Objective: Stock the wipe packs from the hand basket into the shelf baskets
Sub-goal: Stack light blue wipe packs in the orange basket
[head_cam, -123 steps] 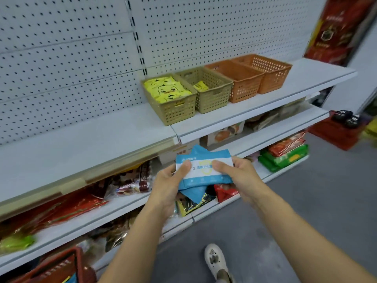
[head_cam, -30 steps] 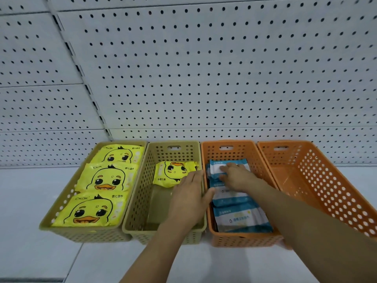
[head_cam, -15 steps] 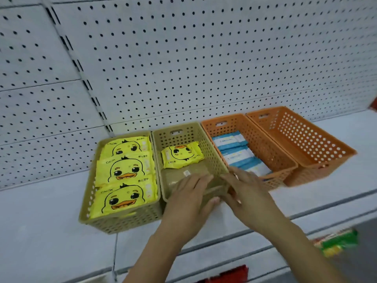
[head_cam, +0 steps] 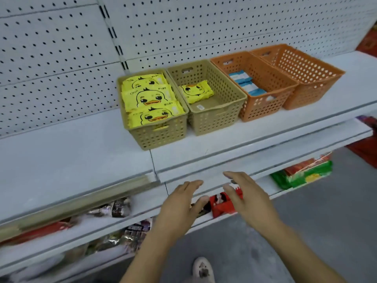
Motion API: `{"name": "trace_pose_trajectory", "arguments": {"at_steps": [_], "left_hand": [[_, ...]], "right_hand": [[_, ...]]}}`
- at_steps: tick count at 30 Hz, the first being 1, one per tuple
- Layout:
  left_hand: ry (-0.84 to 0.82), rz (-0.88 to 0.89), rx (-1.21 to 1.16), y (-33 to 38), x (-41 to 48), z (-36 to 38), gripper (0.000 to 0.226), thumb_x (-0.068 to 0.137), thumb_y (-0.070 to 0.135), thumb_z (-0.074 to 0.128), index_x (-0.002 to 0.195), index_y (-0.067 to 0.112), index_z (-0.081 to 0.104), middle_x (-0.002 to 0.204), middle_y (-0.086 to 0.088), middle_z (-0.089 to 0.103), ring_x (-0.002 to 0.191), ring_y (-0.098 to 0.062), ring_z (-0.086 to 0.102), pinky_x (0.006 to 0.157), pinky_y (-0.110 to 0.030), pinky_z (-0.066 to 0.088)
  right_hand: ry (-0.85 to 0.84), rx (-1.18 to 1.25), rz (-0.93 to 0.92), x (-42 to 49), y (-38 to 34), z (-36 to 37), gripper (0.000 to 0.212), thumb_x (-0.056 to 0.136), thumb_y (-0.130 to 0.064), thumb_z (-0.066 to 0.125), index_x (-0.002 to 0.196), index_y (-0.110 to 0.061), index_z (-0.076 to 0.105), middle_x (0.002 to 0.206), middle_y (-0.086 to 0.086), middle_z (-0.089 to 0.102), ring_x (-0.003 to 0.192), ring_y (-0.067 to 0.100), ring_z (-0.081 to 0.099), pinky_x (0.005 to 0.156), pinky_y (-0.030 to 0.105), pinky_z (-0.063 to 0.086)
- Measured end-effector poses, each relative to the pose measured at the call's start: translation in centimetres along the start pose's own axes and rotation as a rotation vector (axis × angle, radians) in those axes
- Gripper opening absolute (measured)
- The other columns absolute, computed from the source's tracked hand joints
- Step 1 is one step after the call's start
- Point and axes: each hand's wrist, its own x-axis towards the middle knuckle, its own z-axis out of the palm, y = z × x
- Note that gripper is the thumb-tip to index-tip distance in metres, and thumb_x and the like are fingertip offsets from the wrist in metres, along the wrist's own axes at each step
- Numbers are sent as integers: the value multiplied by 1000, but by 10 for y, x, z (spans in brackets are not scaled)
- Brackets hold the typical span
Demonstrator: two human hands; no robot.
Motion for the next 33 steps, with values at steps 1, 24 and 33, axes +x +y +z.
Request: {"name": "trace_pose_trajectory", "arguments": {"at_steps": [1, 24, 33], "left_hand": [[-7, -29, -2, -5, -15, 4, 50, 97, 54, 41, 142, 32, 41, 139, 13, 51, 124, -5, 47, 97, -20, 38], [19, -534, -188, -127, -400, -12, 47, 95, 36, 58, 137, 20, 50, 132, -1, 61, 118, -13, 59, 96, -23, 44], [170, -773, -310, -269, -509, -72, 39, 94, 29, 61, 131, 17, 57, 122, -3, 66, 109, -15, 63, 97, -30, 47]], "right_hand": [[-21, -13, 2, -14, -2, 7, 36, 97, -44, 45, 131, -33, 50, 127, -16, 53, 111, 6, 54, 88, 31, 47], [-509, 46, -3, -269, -156, 170, 29, 94, -26, 55, 123, -19, 58, 124, -4, 58, 111, 12, 56, 93, 24, 41], [-659, 115, -109, -279, -295, 306, 25, 94, -20, 56, 118, -18, 63, 110, -7, 63, 96, 3, 56, 85, 16, 40]]}}
